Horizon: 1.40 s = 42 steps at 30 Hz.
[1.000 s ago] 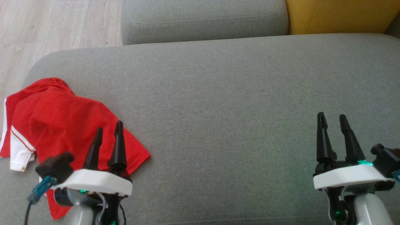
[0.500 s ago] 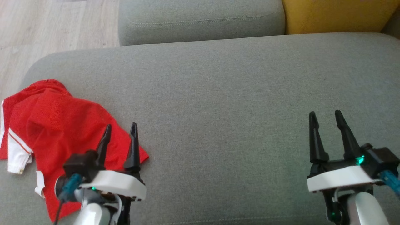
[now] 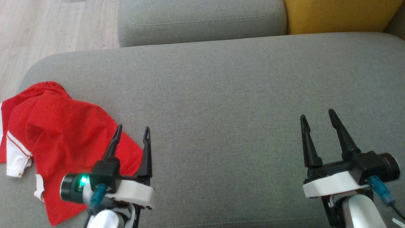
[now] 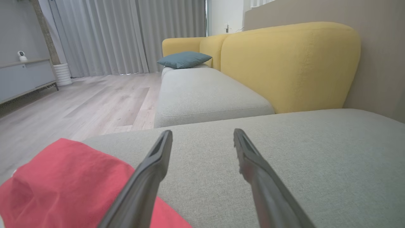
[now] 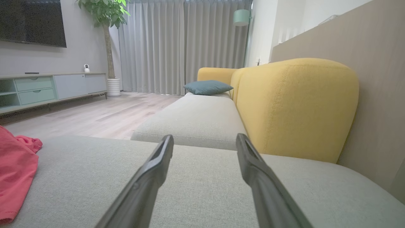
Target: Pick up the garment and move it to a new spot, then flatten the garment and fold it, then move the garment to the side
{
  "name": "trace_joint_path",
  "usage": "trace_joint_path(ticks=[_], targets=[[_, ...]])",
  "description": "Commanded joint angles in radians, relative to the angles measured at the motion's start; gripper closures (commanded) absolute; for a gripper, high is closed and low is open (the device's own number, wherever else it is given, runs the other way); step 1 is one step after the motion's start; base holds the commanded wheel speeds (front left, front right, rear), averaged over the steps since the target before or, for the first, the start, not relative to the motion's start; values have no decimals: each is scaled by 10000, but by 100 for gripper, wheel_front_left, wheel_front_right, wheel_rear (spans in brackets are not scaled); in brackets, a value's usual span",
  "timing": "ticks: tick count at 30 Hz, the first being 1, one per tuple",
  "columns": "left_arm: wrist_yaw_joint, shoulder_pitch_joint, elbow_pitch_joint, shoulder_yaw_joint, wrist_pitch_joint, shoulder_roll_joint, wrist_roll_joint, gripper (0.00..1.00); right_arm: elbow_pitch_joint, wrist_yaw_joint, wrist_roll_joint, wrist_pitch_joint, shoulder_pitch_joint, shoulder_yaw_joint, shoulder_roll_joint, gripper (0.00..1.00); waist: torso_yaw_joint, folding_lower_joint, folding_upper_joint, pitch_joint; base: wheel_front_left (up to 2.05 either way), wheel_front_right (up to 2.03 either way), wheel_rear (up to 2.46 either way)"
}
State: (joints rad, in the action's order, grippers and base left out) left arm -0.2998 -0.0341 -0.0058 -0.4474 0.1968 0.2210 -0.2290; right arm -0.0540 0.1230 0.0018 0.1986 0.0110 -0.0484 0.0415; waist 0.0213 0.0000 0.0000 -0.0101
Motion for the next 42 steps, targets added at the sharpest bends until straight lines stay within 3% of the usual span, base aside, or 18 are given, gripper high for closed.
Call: trace_joint_path(ticks=[1,9,13,17,26,36,42], targets=[[-184,-673,-442,103,175,244,426,0,451,67,-460,154,379,-281,77,0,-4,0,0,7,0,0,0],[-739,-673,-717,-226,410,314,1049,0,549,72,-1187,390,345,-325,82,0,-1,0,0,14,0,0,0],[-730,-534,-922,58,527,154,1061,0,369,74,-836,509,284,-149,84,0,-31,0,0,10,0,0,0],[-447,-300,-969,360,644,-71,1239,0,-211,77,-152,627,230,-81,87,0,-46,0,0,10,0,0,0],[795,208,-107,1378,649,-894,944,0,-1420,77,1800,632,370,-173,87,0,-52,0,0,36,0,0,0],[1473,297,154,2115,649,-1383,1225,0,-1547,77,1809,632,446,-174,87,0,-206,0,0,45,0,0,0],[1717,360,237,2520,649,-1522,1391,0,-1593,77,1804,632,312,-250,87,0,-766,0,0,155,0,0,0]])
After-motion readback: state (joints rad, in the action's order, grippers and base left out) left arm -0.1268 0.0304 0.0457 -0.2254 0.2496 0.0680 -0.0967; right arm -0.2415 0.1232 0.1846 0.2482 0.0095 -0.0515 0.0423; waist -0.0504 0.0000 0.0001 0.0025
